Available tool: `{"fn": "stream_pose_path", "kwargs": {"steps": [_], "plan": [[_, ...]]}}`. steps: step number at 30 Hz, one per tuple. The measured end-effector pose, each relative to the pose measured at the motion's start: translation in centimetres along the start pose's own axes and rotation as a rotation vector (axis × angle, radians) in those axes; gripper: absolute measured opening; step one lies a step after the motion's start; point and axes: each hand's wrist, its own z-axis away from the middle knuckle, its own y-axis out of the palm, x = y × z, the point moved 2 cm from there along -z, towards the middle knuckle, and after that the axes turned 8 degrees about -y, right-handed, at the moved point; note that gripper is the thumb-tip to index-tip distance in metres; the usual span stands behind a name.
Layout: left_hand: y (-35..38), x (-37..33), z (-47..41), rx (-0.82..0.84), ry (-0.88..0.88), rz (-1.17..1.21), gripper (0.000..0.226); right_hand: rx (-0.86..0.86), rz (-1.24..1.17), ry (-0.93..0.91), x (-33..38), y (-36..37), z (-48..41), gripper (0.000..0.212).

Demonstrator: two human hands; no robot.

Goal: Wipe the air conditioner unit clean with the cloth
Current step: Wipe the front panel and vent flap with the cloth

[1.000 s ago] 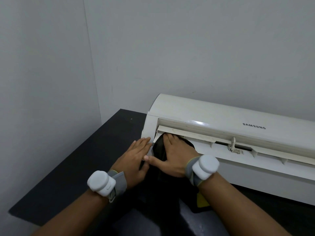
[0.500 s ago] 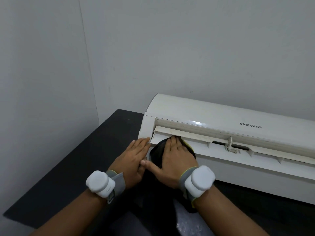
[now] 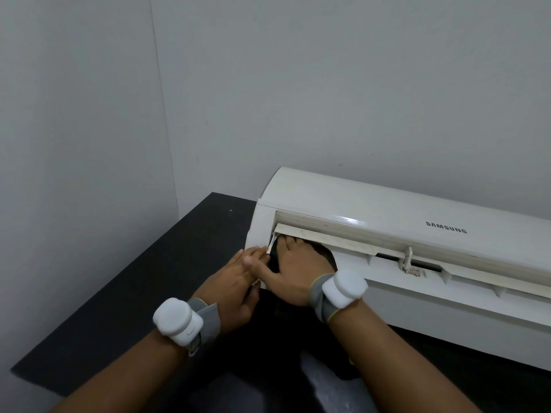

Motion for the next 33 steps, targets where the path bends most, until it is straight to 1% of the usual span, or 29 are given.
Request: {"fn": "stream_pose_path", "kwargs": {"steps": [3, 6, 9, 11, 13, 21, 23, 25, 27, 30, 33], "plan": [[0.0, 0.0, 0.0, 0.029, 0.013, -0.014, 0.067, -0.025, 0.001, -0.075, 0.1, 0.4, 0.3, 0.114], [-0.3, -0.1, -0.1, 0.028, 0.012, -0.028, 0.061, -0.019, 0.02, -0.177, -0.6, 0.8, 2.4, 0.111], [-0.5, -0.9, 0.0, -0.059, 0.003, -0.057, 0.057, -0.044, 0.009, -0.219, -2.2, 0.7, 4.8, 0.103], [-0.4, -1.9, 0.1, -0.096, 0.013, -0.07, 0.056, -0.061, -0.029, -0.21, -3.7, 0.2, 6.3, 0.093], [-0.2, -2.6, 0.1, -0.112, 0.034, -0.079, 0.056, -0.077, -0.036, -0.17, -5.3, -0.4, 7.2, 0.089], [0.7, -4.5, -0.4, -0.115, 0.071, -0.123, 0.052, -0.046, 0.07, 0.099, -7.2, -1.1, 7.1, 0.111], [0.9, -4.8, -0.5, -0.111, 0.068, -0.121, 0.052, -0.036, 0.047, 0.136, -6.9, -1.1, 6.2, 0.11], [1.1, -5.0, -0.7, -0.109, 0.067, -0.114, 0.052, -0.055, 0.045, 0.124, -6.4, -0.9, 5.5, 0.106], [1.2, -5.3, -0.8, -0.107, 0.059, -0.1, 0.053, -0.065, 0.053, 0.085, -6.1, -0.8, 5.5, 0.106], [1.6, -6.1, -1.2, -0.098, 0.065, -0.081, 0.053, -0.057, 0.046, 0.021, -6.4, -0.4, 7.1, 0.104], [2.1, -7.2, -1.7, -0.095, 0.082, -0.07, 0.052, -0.059, 0.084, -0.027, -7.3, -0.2, 9.4, 0.096]]}}
